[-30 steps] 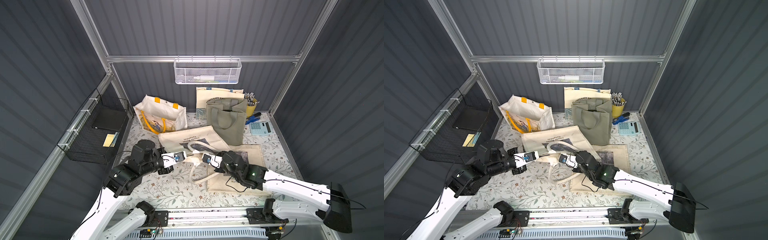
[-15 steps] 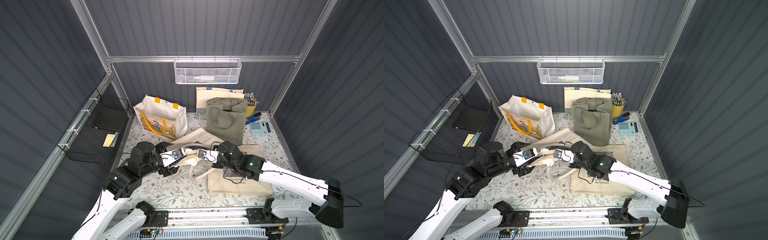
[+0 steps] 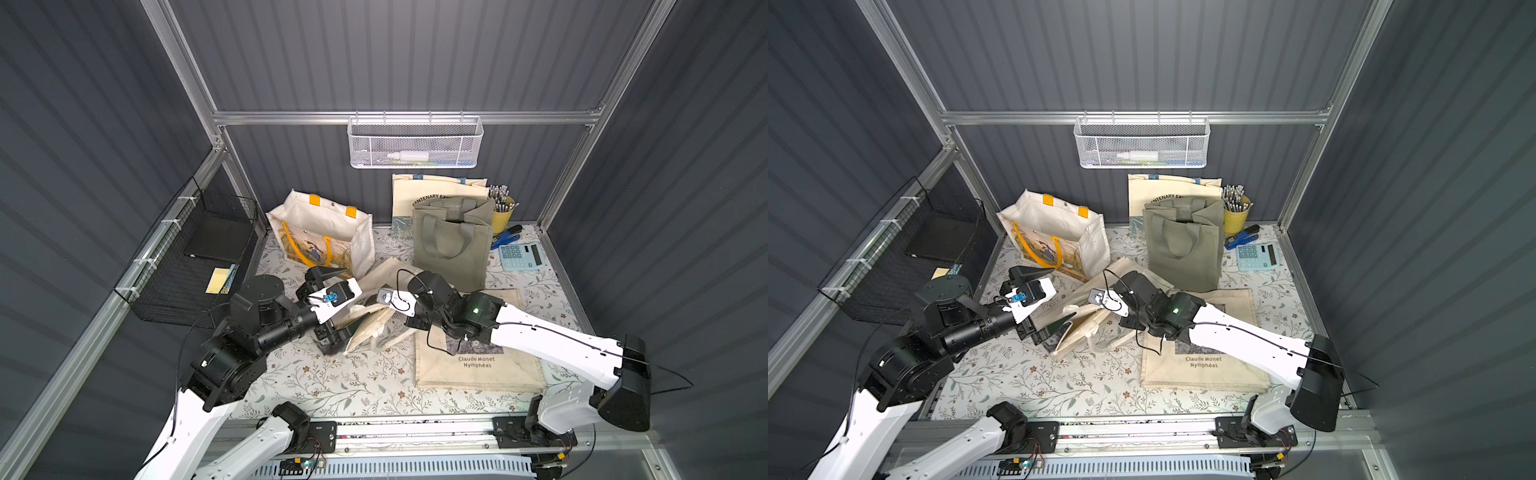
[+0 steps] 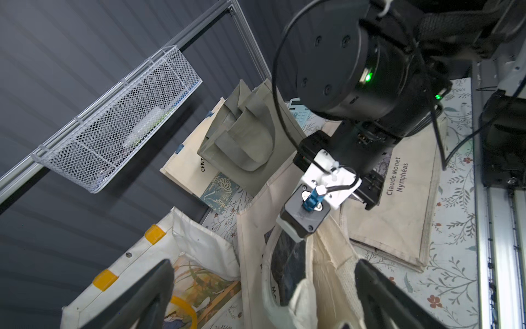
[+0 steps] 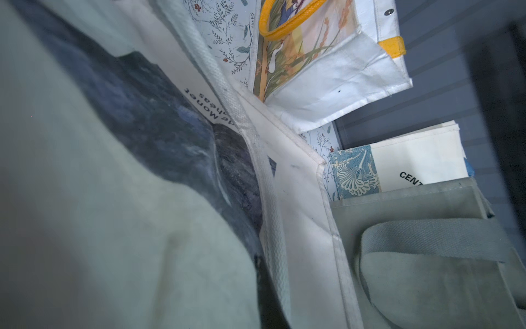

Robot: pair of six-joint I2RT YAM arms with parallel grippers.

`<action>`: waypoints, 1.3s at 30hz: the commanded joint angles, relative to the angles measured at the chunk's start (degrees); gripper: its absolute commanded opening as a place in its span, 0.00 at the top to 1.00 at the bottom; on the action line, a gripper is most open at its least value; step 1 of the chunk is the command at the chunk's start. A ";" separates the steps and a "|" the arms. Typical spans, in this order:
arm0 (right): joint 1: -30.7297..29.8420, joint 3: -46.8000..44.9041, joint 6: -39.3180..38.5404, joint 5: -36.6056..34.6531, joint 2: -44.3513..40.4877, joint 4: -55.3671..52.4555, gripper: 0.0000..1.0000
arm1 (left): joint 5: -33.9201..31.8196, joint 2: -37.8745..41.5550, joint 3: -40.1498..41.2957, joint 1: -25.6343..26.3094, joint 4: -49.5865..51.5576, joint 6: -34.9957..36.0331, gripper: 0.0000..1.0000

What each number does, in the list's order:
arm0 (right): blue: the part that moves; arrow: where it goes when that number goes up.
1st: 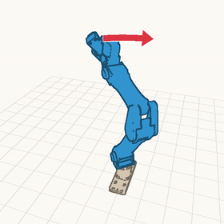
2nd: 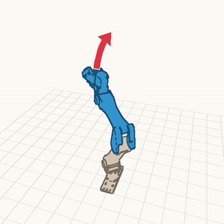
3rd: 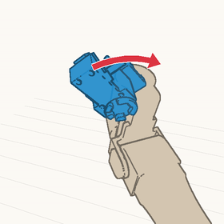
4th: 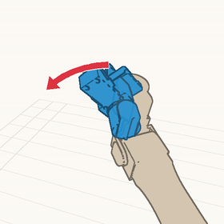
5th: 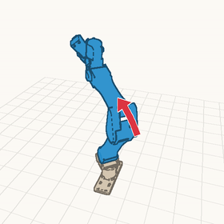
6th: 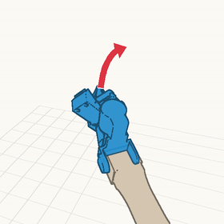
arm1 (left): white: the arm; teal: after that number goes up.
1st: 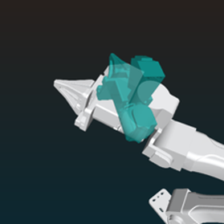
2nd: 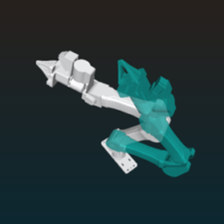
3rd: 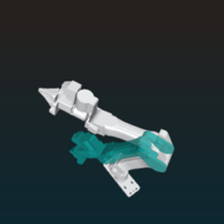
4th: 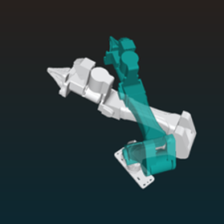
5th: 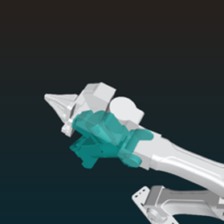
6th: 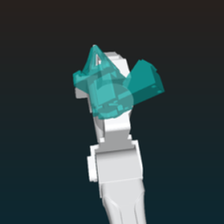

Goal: Put away the canvas bag
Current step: Press the canvas bag at the center of the board.

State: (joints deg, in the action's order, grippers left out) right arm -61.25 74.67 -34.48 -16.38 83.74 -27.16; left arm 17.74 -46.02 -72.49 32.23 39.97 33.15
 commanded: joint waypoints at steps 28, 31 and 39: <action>-1.58 10.08 9.91 2.63 3.70 -6.32 1.00 | 7.18 -2.88 7.12 0.00 10.06 -5.42 0.00; -1.54 11.69 10.42 3.21 4.73 -7.98 1.00 | 7.05 -4.13 6.35 0.02 11.06 -3.17 0.00; -0.38 11.71 11.28 7.58 4.35 -8.42 1.00 | 5.00 -5.07 3.78 -0.04 15.50 1.63 0.15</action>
State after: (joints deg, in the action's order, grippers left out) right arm -61.98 84.33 -25.26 -12.95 89.45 -37.12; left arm 24.14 -51.57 -66.98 32.23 52.14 31.75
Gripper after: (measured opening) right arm 0.053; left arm 0.858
